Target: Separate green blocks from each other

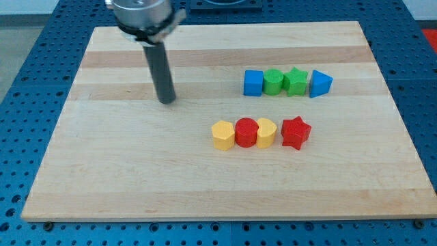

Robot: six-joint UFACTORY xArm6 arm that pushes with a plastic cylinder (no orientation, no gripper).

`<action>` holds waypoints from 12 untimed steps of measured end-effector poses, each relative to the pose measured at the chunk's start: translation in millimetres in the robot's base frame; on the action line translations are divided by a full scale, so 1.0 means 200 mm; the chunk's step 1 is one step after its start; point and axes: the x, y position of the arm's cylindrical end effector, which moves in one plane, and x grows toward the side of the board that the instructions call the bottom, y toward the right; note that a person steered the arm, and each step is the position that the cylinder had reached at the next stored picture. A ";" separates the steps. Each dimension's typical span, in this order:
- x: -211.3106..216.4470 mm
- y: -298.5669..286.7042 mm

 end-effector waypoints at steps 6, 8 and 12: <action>-0.29 1.03; -0.35 1.11; -0.37 1.39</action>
